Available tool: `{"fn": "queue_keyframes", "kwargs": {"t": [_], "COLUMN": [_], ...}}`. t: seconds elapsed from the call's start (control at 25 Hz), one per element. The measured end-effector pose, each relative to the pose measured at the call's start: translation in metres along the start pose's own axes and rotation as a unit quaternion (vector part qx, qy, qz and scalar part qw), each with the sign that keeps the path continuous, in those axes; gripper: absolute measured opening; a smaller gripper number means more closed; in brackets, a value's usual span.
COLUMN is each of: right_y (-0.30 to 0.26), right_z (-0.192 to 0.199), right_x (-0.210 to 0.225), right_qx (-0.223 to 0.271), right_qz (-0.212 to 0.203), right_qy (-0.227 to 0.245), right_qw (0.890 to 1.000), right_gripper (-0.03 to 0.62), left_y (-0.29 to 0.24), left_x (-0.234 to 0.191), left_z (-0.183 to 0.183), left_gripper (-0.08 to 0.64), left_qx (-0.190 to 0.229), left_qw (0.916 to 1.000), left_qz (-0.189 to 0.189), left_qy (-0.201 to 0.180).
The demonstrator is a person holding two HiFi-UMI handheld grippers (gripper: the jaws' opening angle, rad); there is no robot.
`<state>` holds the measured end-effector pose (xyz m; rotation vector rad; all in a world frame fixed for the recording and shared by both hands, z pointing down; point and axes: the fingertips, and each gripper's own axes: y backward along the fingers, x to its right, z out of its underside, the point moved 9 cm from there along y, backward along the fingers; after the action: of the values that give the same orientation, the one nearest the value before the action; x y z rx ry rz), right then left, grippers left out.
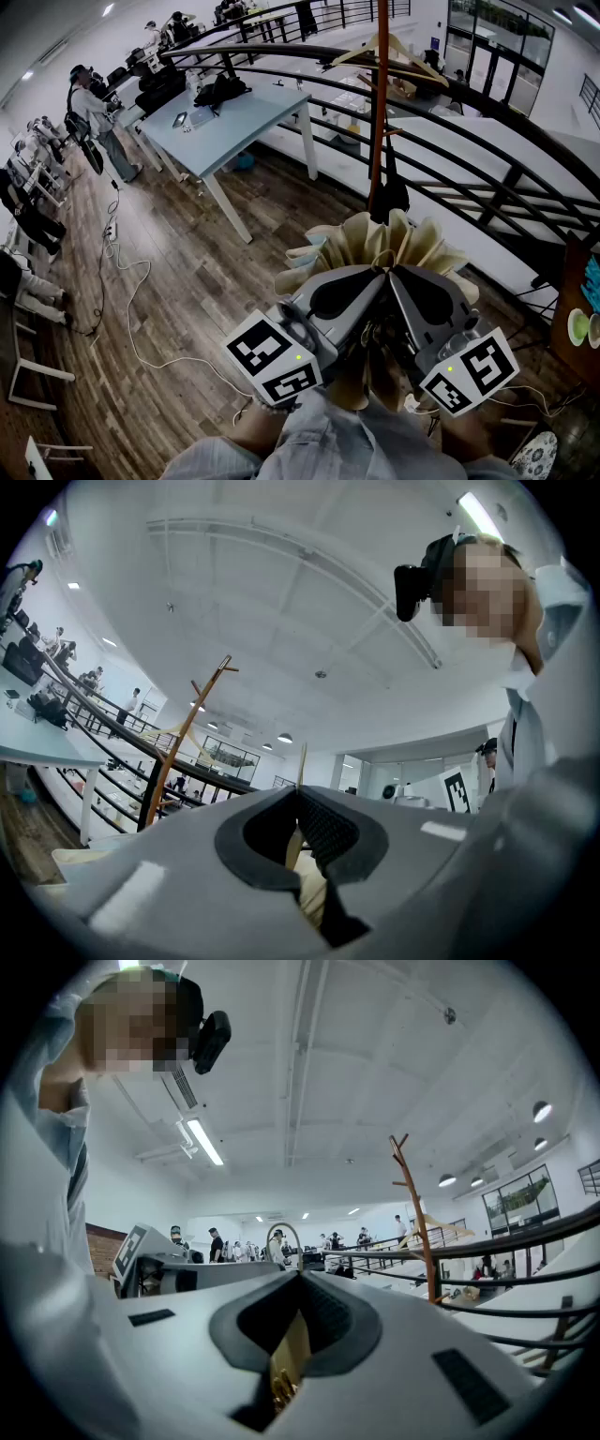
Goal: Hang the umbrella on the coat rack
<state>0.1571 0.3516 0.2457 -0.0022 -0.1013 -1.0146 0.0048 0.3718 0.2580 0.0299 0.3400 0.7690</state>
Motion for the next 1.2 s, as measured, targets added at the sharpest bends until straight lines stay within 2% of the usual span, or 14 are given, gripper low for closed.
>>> {"fn": "queue_keyframes", "kwargs": {"t": [0.76, 1.2], "right_y": [-0.037, -0.063], "right_z": [0.008, 0.006], "right_x": [-0.006, -0.009], "right_qx": [0.002, -0.006], "right_qz": [0.017, 0.007], "right_qy": [0.004, 0.002], "right_qw": [1.000, 1.000], "right_gripper": [0.005, 0.005], "left_y": [0.011, 0.021], "left_x": [-0.038, -0.056], "left_z": [-0.008, -0.017], "left_gripper": [0.009, 0.009], "left_qx": [0.004, 0.011], "left_qw": [0.9998, 0.9998], "left_qz": [0.018, -0.002], "left_qy": [-0.011, -0.015]}}
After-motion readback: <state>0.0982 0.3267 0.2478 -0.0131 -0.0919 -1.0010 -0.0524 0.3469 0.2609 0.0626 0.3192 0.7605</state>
